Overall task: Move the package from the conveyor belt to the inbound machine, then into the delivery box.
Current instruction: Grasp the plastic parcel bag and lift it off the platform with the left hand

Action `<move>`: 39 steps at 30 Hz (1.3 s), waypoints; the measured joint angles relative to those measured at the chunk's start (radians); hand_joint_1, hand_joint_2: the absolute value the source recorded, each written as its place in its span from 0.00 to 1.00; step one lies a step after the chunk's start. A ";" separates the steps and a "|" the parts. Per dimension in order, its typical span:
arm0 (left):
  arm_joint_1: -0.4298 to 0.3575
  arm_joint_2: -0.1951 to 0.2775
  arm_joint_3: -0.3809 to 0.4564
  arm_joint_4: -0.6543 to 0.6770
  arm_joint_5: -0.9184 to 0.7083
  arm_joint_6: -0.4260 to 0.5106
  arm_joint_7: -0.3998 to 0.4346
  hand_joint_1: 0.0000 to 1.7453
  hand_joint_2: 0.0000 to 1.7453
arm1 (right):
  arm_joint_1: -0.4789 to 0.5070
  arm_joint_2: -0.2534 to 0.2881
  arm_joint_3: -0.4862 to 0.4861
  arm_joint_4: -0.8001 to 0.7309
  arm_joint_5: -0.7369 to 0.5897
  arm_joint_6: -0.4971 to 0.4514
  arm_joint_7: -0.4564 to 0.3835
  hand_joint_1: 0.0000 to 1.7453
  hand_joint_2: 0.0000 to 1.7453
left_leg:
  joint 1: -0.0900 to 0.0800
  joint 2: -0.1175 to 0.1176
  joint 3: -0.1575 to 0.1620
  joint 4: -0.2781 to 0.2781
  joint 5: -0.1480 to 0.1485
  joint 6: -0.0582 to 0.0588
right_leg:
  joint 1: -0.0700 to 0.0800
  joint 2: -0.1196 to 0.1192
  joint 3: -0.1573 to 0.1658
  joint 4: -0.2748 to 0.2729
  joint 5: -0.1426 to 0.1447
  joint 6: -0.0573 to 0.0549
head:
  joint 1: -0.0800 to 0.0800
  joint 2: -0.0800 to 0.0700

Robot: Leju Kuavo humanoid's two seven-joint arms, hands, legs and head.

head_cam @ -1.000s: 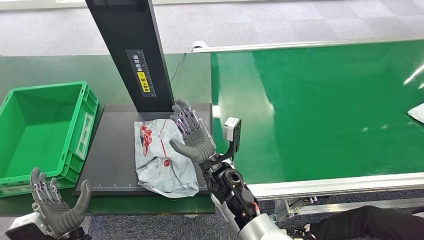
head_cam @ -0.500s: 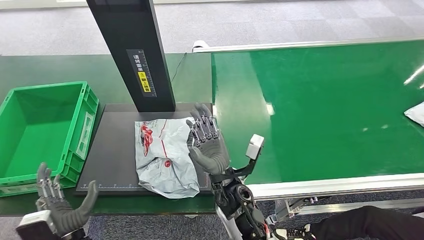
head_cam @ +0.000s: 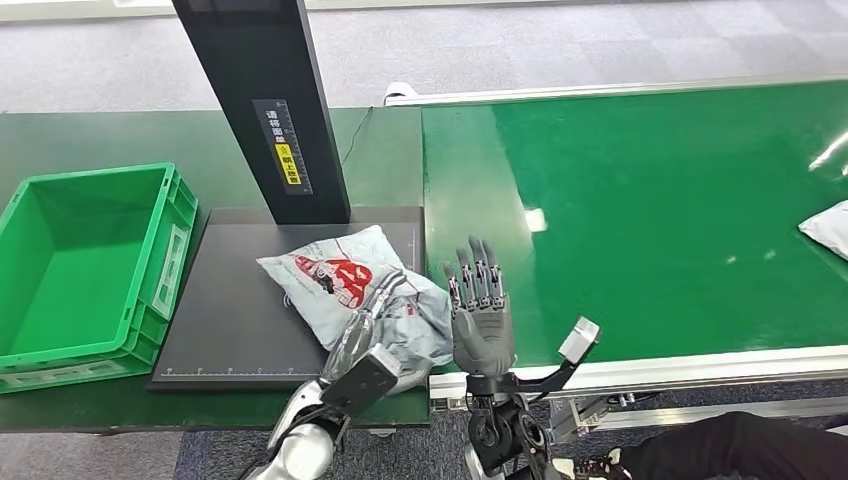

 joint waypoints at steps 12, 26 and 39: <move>-0.099 -0.001 -0.042 0.147 0.010 0.002 -0.007 0.00 1.00 | 0.031 0.001 -0.025 -0.043 0.000 0.000 0.004 0.00 1.00 | 0.000 0.000 0.000 0.000 0.000 0.000 | 0.000 0.001 0.000 0.000 0.000 0.000 | 0.000 0.000; -0.110 -0.003 -0.043 0.178 0.013 0.003 -0.009 0.00 1.00 | 0.036 0.002 -0.036 -0.048 0.000 0.000 0.004 0.00 1.00 | 0.000 0.000 0.000 0.000 0.000 0.000 | 0.000 0.001 0.000 0.000 0.000 0.000 | 0.000 0.000; -0.261 -0.020 -0.043 0.353 0.039 -0.070 0.034 0.53 1.00 | 0.059 0.002 -0.038 -0.063 -0.066 0.091 0.035 0.00 1.00 | 0.000 0.000 -0.001 0.000 0.000 0.000 | 0.000 0.001 0.000 0.000 0.000 0.000 | 0.000 0.000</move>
